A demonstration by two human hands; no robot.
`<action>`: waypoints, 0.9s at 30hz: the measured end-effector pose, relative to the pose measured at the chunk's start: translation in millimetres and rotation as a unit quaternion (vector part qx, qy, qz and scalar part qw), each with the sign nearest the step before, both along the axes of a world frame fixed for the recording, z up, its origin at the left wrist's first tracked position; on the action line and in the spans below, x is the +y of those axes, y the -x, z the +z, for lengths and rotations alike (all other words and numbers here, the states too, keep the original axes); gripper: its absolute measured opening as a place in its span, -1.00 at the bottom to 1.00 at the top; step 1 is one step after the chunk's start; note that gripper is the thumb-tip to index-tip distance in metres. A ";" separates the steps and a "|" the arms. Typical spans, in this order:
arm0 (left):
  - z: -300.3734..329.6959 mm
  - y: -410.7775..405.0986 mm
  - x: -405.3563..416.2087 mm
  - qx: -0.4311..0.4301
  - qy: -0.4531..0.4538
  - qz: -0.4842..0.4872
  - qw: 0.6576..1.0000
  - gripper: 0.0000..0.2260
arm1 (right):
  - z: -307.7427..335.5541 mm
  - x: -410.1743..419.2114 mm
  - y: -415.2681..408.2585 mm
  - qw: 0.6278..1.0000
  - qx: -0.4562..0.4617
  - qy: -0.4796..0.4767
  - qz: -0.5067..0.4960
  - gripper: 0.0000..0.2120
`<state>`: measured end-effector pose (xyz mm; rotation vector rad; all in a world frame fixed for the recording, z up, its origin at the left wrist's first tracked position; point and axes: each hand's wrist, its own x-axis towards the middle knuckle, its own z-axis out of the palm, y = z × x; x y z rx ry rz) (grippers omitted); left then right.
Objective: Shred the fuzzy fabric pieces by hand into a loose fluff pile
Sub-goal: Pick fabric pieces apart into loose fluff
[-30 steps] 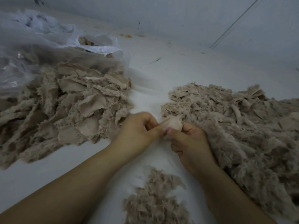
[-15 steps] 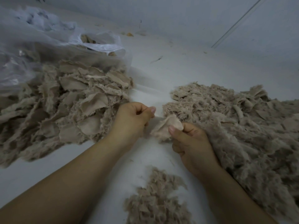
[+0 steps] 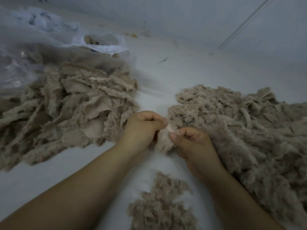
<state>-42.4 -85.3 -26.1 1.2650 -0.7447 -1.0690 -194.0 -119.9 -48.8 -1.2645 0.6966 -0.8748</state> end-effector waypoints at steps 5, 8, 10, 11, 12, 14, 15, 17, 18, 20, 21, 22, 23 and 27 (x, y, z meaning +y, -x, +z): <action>4.2 -12.2 -1.3 0.040 -0.001 0.008 0.999 -0.79 | 1.9 1.4 -0.9 0.998 -0.029 -0.048 -0.033 -0.71; 1.5 -7.4 8.7 -0.068 -0.059 -0.148 0.985 -0.64 | 4.0 3.1 -1.4 0.997 -0.034 -0.050 -0.041 -0.70; -0.9 -0.8 10.8 -0.072 -0.044 -0.182 0.980 -0.73 | 5.7 3.2 -0.6 0.997 -0.039 -0.055 -0.041 -0.69; -1.4 0.7 10.5 -0.050 -0.037 -0.172 0.983 -0.79 | 6.9 3.3 0.0 0.997 -0.042 -0.053 -0.037 -0.69; -1.0 1.1 10.2 -0.036 -0.032 -0.162 0.986 -0.84 | 8.3 3.4 0.2 0.998 -0.039 -0.046 -0.032 -0.69; -0.7 2.6 10.4 -0.053 -0.027 -0.151 0.987 -0.87 | 9.7 4.1 -1.3 0.999 -0.028 -0.034 -0.025 -0.73; -1.1 3.4 10.9 -0.074 -0.027 -0.149 0.986 -0.87 | 9.3 4.1 -2.4 0.999 -0.024 -0.034 -0.032 -0.69; -0.4 4.1 12.4 -0.110 -0.034 -0.156 0.981 -0.86 | 7.3 3.3 -4.1 0.997 -0.018 -0.048 -0.060 -0.63; 0.3 2.8 12.7 -0.121 -0.038 -0.166 0.978 -0.85 | 6.3 2.9 -5.0 0.996 -0.020 -0.055 -0.072 -0.63; 1.8 -1.4 13.2 -0.128 -0.042 -0.201 0.970 -0.81 | 5.7 3.0 -4.9 0.994 -0.031 -0.064 -0.085 -0.68; 2.5 -3.2 13.3 -0.120 -0.041 -0.217 0.968 -0.80 | 6.0 3.1 -4.3 0.993 -0.036 -0.068 -0.088 -0.70; 2.5 -3.9 13.6 -0.107 -0.036 -0.224 0.968 -0.76 | 6.7 3.5 -3.9 0.993 -0.038 -0.068 -0.086 -0.69; 1.7 -3.3 13.6 -0.093 -0.033 -0.218 0.971 -0.71 | 7.0 3.7 -3.7 0.994 -0.034 -0.065 -0.082 -0.67; -3.0 4.3 9.3 -0.040 0.017 -0.101 0.994 -0.83 | 7.9 2.9 -4.9 0.995 -0.004 -0.051 -0.083 -0.47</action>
